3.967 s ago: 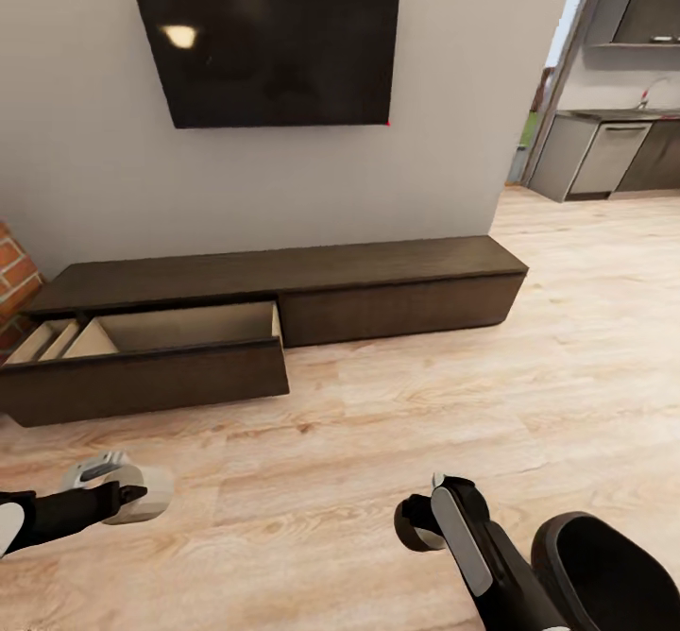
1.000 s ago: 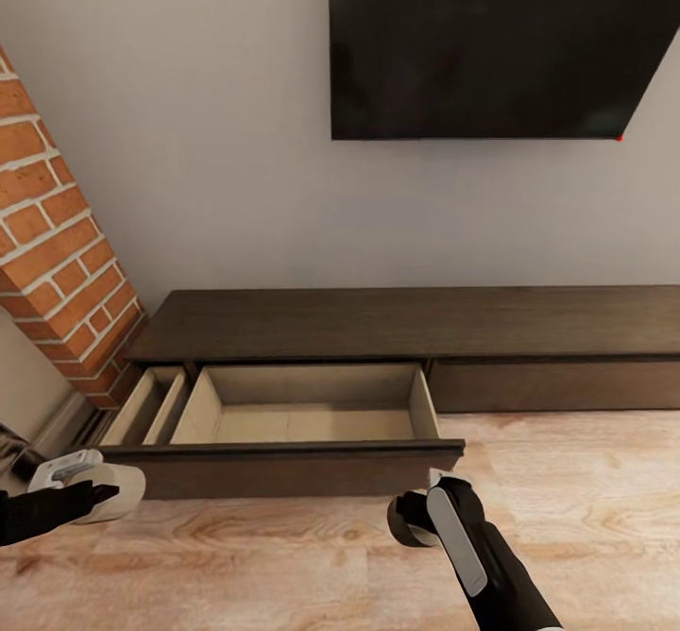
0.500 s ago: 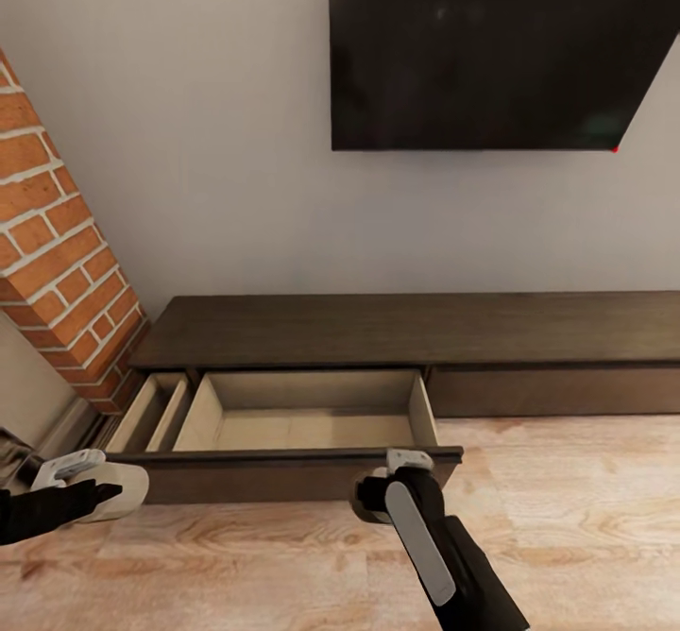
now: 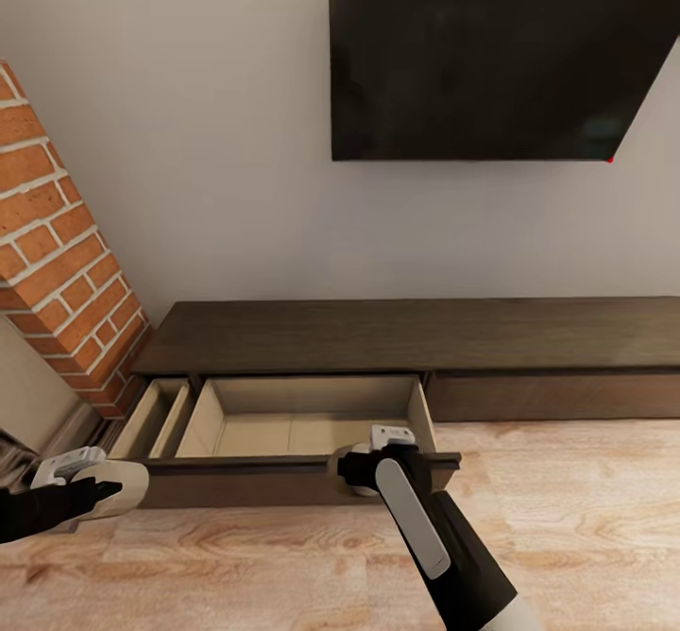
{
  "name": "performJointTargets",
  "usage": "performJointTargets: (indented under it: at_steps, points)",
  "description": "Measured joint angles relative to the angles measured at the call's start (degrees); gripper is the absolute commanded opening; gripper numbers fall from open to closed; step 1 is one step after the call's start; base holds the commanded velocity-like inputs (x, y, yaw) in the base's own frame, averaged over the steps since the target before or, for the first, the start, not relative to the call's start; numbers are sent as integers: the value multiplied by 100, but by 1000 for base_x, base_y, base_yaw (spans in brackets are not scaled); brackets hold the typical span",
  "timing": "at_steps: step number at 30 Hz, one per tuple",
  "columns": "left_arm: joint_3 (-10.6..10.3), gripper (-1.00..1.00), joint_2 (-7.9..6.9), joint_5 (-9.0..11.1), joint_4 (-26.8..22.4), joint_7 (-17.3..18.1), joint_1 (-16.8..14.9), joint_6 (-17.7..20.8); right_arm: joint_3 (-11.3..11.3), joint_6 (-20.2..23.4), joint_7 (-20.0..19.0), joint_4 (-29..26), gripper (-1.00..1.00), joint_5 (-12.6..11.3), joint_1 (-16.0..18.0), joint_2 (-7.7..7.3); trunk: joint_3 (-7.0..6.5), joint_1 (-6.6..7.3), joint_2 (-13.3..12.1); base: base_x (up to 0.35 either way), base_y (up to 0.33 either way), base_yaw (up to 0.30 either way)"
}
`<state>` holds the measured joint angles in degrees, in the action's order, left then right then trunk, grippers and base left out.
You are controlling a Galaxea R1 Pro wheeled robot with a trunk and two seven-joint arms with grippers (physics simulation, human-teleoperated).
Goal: Place each of the two pumpkins and all three candles from the living room inside a cabinet in the living room (use any cabinet), then make sure every cabinet is closed, and position the cauldron so it is next to a table in the living room.
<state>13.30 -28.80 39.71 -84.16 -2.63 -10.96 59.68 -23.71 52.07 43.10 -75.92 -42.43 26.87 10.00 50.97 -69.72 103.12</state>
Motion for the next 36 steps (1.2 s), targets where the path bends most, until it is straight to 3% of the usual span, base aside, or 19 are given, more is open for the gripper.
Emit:
performJointTargets:
  at_steps: [6, 18, 24, 30, 33, 36]
  points:
    - [-3, -100, -28, -8, -45, 0, -14, 6, -185, -51, 2, 85, -100, 2, 11, 0, -108, 132, -241, 0, 0, 0]
    - [-15, -100, 25, 23, -79, 19, -32, -2, -231, -323, -9, 119, -100, 8, 7, 0, -323, 395, -722, 0, 0, 0]
    - [-39, -100, 386, 94, -107, 105, -76, -4, -239, -594, -29, 298, -100, 13, 6, 0, -431, 527, -963, 0, 0, 0]
    - [-42, -100, 495, 65, -114, 124, -91, -9, -378, -844, -27, 355, -100, 1, 6, 0, -539, 659, -1203, 0, 0, 0]
    - [-40, -100, 482, 100, -116, 336, -95, -10, -414, -875, -29, 361, -100, 8, 6, 0, -593, 725, -1324, 0, 0, 0]
    - [-40, -100, 469, 199, -114, 961, -95, -5, -424, -882, -34, 366, -100, 6, 6, 0, -646, 791, -1444, 0, 0, 0]
